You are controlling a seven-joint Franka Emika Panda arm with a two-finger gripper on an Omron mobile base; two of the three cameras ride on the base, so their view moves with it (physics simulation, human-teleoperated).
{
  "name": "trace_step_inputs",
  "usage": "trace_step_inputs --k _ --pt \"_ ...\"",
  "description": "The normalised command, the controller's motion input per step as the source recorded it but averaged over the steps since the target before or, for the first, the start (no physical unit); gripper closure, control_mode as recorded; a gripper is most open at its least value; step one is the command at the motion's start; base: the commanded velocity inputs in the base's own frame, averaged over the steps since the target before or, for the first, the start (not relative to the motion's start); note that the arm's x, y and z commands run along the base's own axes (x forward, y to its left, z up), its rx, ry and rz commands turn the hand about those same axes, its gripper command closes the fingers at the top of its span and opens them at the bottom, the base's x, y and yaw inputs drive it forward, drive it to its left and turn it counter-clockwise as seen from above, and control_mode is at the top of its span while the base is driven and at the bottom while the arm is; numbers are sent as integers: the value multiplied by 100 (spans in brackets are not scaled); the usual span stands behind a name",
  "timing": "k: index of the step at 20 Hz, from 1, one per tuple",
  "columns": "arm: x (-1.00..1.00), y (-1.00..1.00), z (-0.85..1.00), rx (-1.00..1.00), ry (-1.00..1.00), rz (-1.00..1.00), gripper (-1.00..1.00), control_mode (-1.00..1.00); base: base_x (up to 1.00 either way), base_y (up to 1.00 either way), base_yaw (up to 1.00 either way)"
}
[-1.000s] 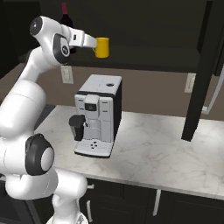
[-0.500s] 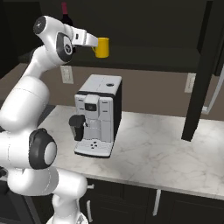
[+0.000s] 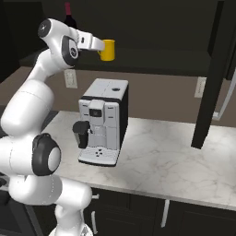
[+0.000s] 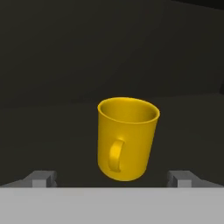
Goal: Open the cabinet directly in front. Then move the wine and the mug to the dining counter with the candle on it.
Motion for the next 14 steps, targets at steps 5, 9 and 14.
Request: trace_step_inputs --k 5,9,14 --pt "22 -1 -1 0 0 0 -100 -100 0 0 0" --pt "26 -2 -4 0 0 0 -100 -100 0 0 0" --pt "25 -2 -4 0 0 0 -100 -100 0 0 0"
